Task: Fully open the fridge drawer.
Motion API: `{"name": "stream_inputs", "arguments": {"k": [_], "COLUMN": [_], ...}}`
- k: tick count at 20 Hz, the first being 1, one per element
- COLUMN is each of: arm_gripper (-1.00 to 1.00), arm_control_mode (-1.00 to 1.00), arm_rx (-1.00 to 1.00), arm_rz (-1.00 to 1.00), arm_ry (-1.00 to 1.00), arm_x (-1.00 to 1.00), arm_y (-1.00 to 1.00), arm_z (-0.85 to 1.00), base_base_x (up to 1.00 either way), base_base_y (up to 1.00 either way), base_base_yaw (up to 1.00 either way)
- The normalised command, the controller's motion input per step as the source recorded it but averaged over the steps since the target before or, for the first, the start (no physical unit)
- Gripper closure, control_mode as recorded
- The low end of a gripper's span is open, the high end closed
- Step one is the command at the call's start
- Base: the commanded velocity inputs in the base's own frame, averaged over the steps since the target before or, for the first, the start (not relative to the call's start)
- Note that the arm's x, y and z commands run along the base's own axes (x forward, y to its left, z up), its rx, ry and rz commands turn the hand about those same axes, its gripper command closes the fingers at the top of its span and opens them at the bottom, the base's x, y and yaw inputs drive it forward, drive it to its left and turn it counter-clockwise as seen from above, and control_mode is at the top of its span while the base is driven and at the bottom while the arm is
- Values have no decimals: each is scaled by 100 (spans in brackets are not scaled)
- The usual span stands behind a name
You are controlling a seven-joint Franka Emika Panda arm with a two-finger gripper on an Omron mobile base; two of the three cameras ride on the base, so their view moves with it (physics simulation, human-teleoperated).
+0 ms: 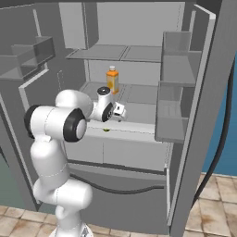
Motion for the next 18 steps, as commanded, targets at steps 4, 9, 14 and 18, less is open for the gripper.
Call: {"name": "stream_inputs", "arguments": {"k": [4, 9, 14, 18], "arm_gripper": [-100, -100, -100, -100], "arm_control_mode": [-100, -100, -100, -100], "arm_rx": [0, 0, 0, 0], "arm_rz": [0, 0, 0, 0], "arm_ry": [0, 2, 6, 10], "arm_x": [26, 15, -4, -54], "arm_y": [0, 0, 0, -15], "arm_z": [-24, -35, -37, -41], "base_base_x": [0, 0, 0, 0], "base_base_y": [0, 0, 0, 0], "base_base_yaw": [0, 0, 0, 0]}}
